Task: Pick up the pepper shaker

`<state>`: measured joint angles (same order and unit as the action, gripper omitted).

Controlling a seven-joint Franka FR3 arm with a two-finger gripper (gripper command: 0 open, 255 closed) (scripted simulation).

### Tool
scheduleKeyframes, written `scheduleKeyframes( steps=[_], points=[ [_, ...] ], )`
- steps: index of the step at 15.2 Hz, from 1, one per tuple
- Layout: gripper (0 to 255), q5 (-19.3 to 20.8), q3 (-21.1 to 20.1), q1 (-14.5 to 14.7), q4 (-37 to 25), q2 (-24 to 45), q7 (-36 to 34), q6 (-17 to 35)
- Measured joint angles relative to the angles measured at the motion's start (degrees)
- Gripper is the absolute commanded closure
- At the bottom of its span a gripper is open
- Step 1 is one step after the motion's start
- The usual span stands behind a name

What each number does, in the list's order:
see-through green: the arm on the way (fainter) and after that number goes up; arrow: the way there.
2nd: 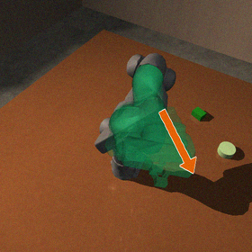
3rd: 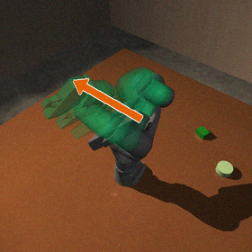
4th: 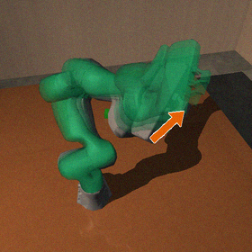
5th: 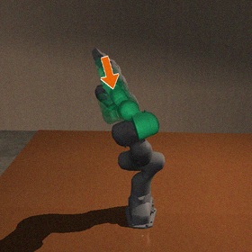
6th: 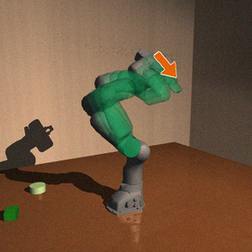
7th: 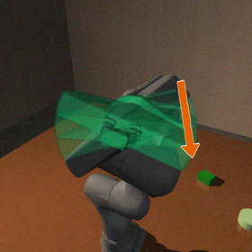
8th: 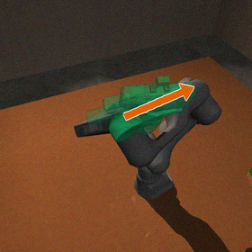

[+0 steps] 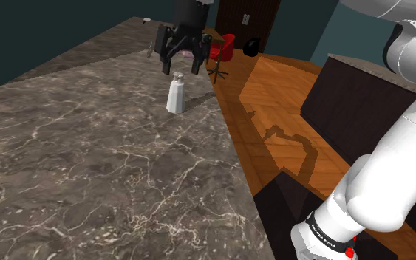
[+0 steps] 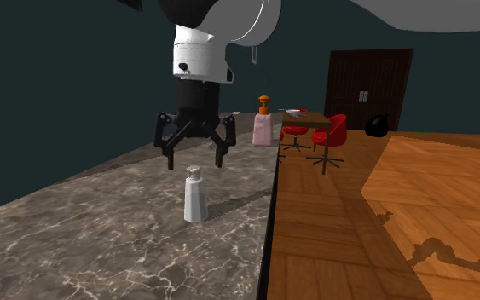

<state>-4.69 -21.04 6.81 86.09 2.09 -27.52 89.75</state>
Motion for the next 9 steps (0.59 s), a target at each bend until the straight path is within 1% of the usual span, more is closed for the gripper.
scheduleKeyframes(
  steps=[6,7,9],
  points=[
    [0,-0.41,0.11,-0.14,5.66,-0.89,0.64,4.74],
    [255,-0.41,0.1,-0.13,5.91,-0.88,0.65,5.01],
    [255,-0.4,0.1,-0.13,6.08,-0.89,0.66,5.22]
  ],
)
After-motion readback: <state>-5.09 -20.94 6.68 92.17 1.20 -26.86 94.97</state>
